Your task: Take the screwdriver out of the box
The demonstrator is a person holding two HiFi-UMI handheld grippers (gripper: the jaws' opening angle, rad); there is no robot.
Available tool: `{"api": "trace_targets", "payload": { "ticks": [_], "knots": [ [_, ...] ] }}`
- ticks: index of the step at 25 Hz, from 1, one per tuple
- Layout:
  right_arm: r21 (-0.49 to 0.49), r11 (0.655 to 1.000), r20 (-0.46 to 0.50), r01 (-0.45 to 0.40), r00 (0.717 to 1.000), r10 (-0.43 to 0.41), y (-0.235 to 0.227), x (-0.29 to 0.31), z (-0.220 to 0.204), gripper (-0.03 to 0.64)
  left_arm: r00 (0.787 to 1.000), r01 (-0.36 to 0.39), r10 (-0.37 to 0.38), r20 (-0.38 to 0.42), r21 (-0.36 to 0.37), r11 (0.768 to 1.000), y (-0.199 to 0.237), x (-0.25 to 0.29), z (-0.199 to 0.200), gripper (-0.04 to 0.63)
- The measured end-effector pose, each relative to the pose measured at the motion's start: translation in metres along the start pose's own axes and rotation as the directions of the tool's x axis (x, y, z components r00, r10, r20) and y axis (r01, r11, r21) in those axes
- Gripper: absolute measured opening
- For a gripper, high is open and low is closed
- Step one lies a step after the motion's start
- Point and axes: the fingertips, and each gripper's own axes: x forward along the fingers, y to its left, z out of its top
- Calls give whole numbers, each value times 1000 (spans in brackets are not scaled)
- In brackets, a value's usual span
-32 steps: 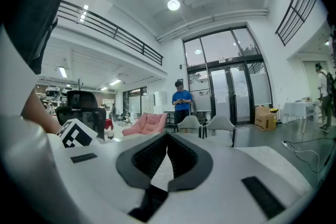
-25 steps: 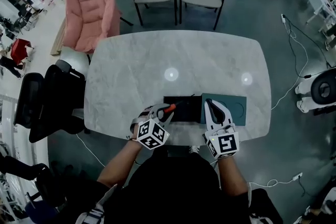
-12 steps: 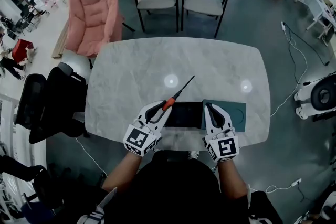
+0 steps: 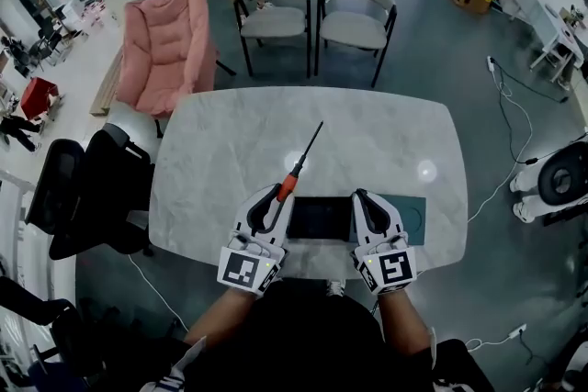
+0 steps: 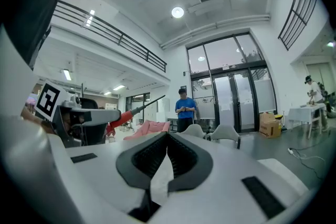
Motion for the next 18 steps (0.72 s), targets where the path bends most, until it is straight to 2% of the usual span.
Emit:
{"api": "trace_targets", "payload": {
  "ticks": [5,9,18],
  "knots": [
    [1,1000,12,0,1000,0,3,3,18,25,1000,-21,21,-2,10,1000,7,0,5,84],
    [-17,999,33,31,999,-30,1,2,25,23,1000,-20,20,5,19,1000,7,-2,11,84],
    [-44,999,54,31,998,-28,5,-2,31,23,1000,-8,8,-2,56,998,2,-3,15,84]
  ]
}}
